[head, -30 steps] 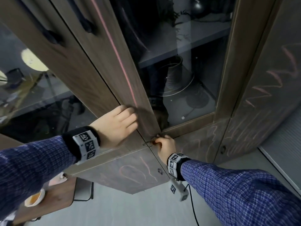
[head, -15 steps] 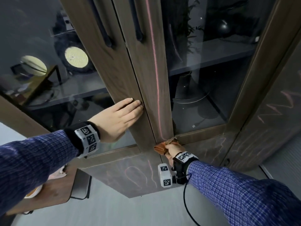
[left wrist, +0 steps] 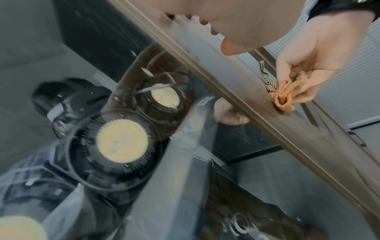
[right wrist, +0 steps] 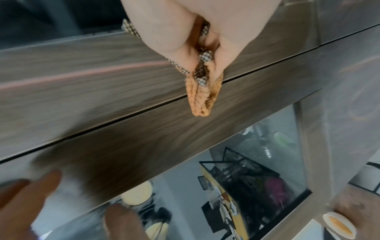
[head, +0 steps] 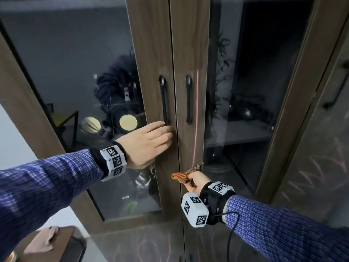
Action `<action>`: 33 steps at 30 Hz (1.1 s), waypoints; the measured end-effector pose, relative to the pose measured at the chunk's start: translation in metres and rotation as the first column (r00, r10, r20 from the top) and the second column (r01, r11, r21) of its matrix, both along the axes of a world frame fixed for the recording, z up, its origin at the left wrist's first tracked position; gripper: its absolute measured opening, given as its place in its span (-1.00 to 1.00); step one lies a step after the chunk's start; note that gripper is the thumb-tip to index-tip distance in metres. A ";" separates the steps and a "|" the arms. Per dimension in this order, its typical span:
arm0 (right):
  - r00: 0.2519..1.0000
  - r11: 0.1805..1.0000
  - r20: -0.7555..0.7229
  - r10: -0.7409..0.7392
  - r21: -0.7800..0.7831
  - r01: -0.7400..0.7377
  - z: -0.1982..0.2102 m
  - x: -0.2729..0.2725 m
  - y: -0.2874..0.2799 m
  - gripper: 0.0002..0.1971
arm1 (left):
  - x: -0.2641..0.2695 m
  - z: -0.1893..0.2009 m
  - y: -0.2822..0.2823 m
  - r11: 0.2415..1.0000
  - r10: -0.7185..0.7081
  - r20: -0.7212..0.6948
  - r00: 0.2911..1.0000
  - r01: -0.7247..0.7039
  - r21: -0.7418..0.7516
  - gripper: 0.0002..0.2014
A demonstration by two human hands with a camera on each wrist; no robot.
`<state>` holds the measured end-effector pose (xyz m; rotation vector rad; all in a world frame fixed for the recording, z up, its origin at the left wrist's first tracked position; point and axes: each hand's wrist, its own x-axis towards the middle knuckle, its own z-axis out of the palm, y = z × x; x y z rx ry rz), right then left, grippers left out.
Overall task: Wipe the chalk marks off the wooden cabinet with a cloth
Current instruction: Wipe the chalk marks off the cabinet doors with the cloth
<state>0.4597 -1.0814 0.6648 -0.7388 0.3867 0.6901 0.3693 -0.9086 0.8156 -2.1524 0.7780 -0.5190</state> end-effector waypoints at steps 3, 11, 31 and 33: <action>0.997 1.000 0.076 -0.002 0.009 0.001 0.050 -0.001 -0.005 -0.56 | -0.001 0.029 -0.002 0.999 0.013 0.081 0.997 -0.009 -0.043 -0.31; 0.960 0.995 0.269 -0.080 -0.031 0.091 0.120 0.015 -0.016 -0.69 | -0.007 0.085 0.000 0.989 0.104 0.205 0.973 -0.079 -0.127 -0.10; 0.265 0.772 0.949 -0.171 -0.038 0.634 0.297 -0.003 -0.036 -0.71 | 0.024 0.151 -0.014 0.976 0.107 0.285 0.953 -0.046 -0.215 -0.07; 0.132 0.701 0.991 -0.017 -0.082 0.708 0.274 0.001 -0.038 -0.76 | 0.027 0.145 -0.012 0.976 0.119 0.295 0.948 -0.057 -0.212 -0.06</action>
